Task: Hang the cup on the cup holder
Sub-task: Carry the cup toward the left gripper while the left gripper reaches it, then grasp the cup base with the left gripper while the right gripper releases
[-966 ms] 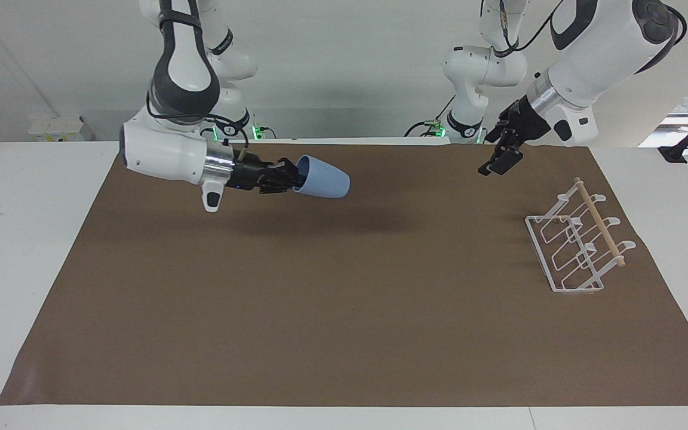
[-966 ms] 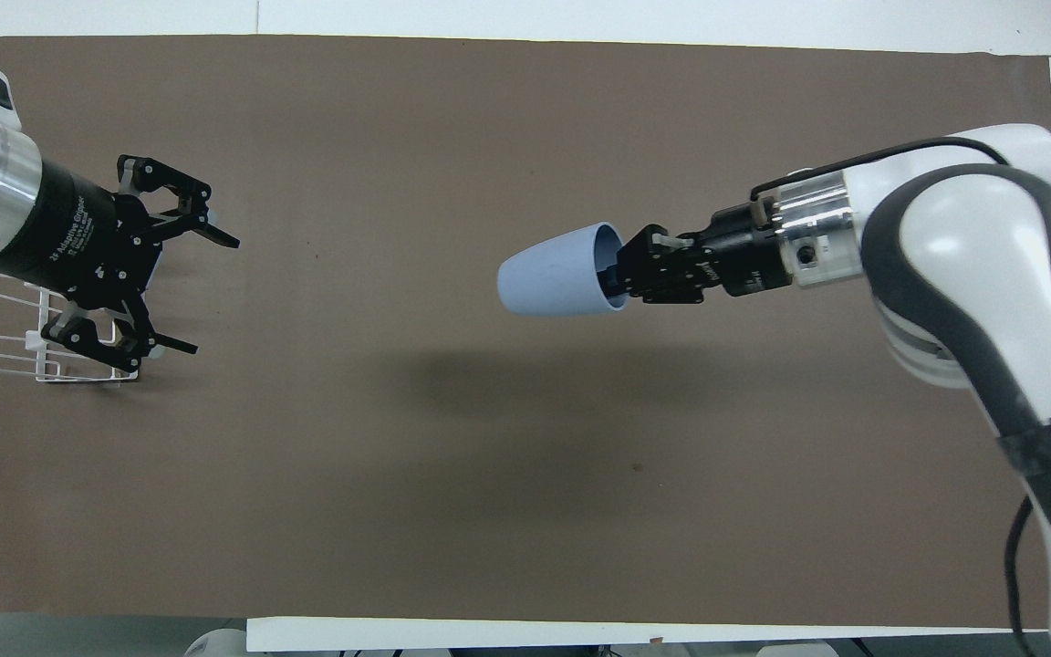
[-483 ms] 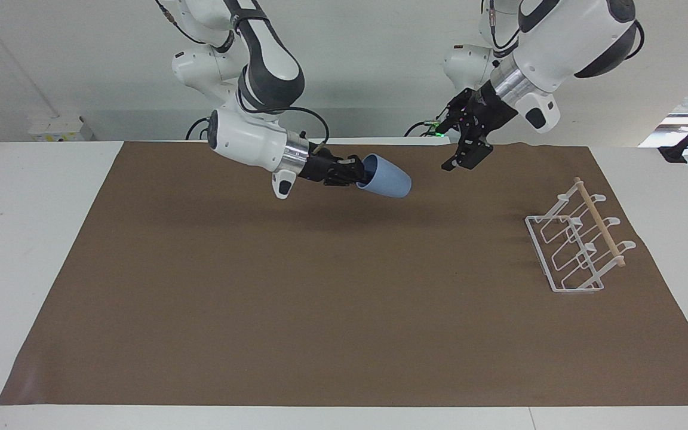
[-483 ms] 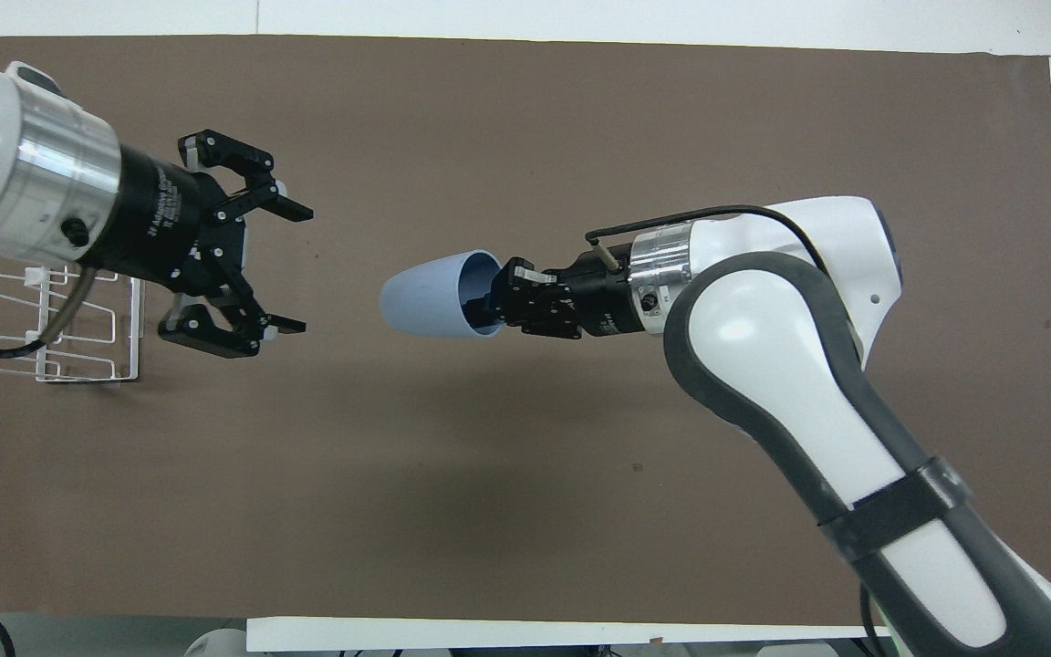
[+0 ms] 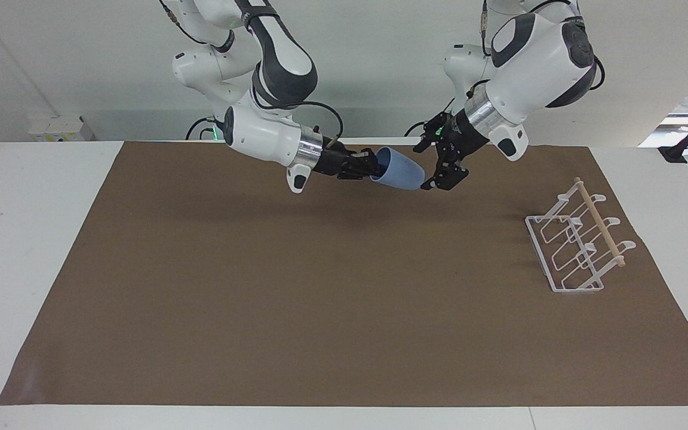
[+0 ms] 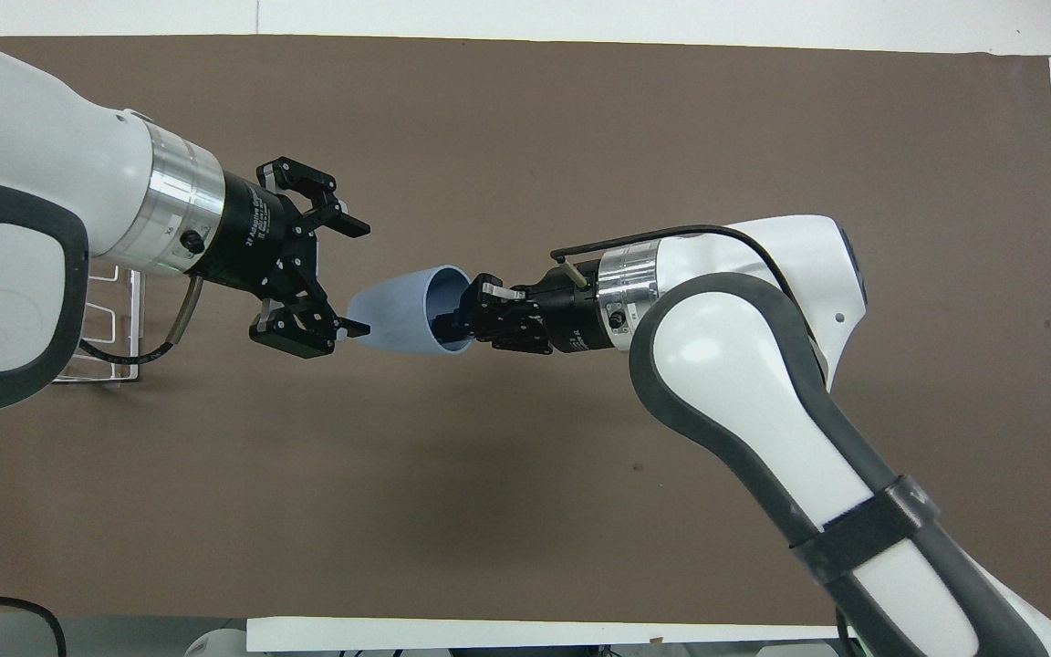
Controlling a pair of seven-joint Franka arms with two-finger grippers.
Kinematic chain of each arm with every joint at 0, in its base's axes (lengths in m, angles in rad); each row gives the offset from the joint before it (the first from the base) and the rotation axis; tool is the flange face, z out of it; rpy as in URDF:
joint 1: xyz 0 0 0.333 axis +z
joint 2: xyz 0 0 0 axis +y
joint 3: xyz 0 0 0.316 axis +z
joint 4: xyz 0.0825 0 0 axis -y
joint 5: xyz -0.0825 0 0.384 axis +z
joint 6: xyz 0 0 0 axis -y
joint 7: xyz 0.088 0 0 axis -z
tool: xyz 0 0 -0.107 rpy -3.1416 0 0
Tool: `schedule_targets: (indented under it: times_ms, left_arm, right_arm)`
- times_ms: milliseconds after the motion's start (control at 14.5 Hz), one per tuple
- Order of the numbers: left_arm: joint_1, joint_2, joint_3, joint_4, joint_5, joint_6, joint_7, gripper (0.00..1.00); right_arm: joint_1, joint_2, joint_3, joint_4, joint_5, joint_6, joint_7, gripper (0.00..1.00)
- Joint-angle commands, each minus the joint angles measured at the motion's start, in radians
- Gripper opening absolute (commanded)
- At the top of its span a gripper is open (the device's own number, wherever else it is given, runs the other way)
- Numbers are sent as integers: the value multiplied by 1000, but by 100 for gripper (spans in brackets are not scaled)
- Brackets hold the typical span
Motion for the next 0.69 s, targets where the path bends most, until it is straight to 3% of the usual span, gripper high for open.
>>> schedule_targets:
  times_ms: [0,207,276,345,414,621]
  left_arm:
    - [-25,-8,7,-74,-44,31,75,100]
    - [-25,-23,5,-141,-78,65,139,99]
    - [-30,-23,7,-143,-84,65,142,85]
    - [-33,-23,7,-141,-84,63,155,47]
    - [-42,-20,8,-134,-71,67,232,0]
    - [-42,-22,8,-135,-77,59,251,0]
  right_arm:
    - [7,-16,-5,-14,22,12,5,1]
    - [6,-13,-5,-8,22,19,3,1]
    - [7,-12,-5,-8,22,22,3,1]
    - [9,-12,-5,-5,22,33,3,1]
    - [9,-12,-5,-5,22,42,3,1]
    - [9,-10,-5,-3,22,42,5,1]
